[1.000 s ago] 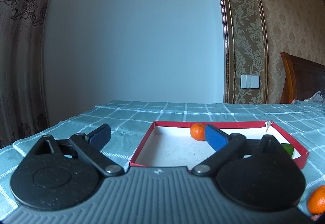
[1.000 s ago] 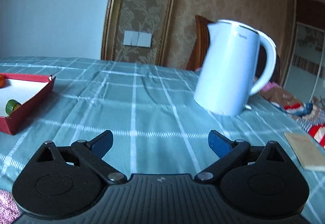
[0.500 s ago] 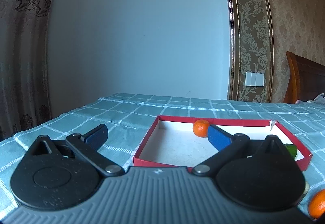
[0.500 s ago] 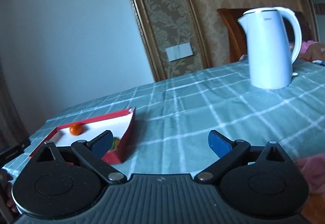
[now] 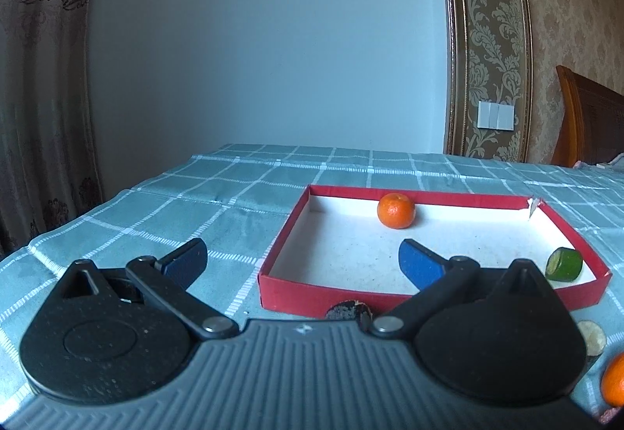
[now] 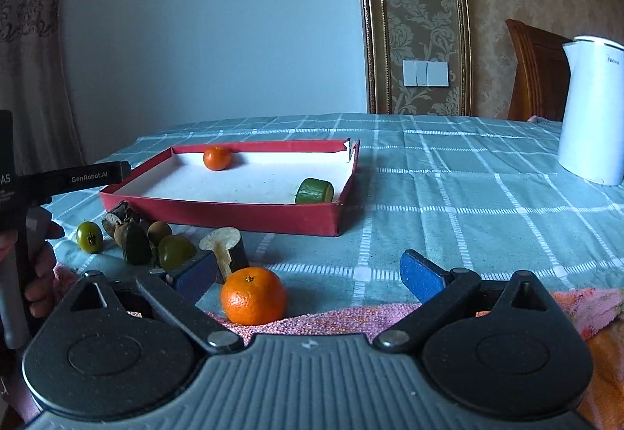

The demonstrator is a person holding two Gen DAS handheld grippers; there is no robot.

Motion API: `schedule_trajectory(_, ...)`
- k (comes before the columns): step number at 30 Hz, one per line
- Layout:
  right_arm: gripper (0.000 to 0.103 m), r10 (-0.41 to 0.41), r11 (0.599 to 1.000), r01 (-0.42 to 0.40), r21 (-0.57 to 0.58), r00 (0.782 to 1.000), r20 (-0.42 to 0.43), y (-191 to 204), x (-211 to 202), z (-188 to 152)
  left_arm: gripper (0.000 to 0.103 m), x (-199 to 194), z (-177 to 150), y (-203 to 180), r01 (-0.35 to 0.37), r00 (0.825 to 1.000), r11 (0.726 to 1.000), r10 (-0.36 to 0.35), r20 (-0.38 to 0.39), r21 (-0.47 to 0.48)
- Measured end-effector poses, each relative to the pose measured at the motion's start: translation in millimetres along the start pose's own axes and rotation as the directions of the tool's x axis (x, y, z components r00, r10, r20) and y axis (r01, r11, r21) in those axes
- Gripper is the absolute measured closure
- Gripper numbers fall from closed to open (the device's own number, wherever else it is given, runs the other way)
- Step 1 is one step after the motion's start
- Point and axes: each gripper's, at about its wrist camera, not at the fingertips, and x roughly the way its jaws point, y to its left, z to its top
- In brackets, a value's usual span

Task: Organize fruits
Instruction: 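Move the right gripper to the second orange and close on it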

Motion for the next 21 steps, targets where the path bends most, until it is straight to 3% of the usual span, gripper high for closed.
schedule_trajectory(7,0.002,-0.02,0.998,0.018,-0.054,1.0,-0.021,12,13,-2,0.0,-4,7,5,-0.023,1.0,1.0,0.023,0.009,0.014)
schedule_trajectory(11,0.002,-0.011,0.998,0.01,-0.055,1.0,-0.024,14,15,-1,0.0,-14,22,10,-0.029,0.999,0.998,0.03,-0.026,0.049)
schedule_trajectory(17,0.002,-0.013,0.997,0.01,-0.078,0.999,-0.035,19,18,-1,0.0,-37,9,11,0.074,0.993,0.991,-0.063,-0.098,0.115)
schedule_trajectory(21,0.002,-0.006,0.997,0.003,-0.074,0.999,-0.041,18,19,-1,0.0,-41,-11,7,0.092,0.99,0.988,-0.078,-0.115,0.125)
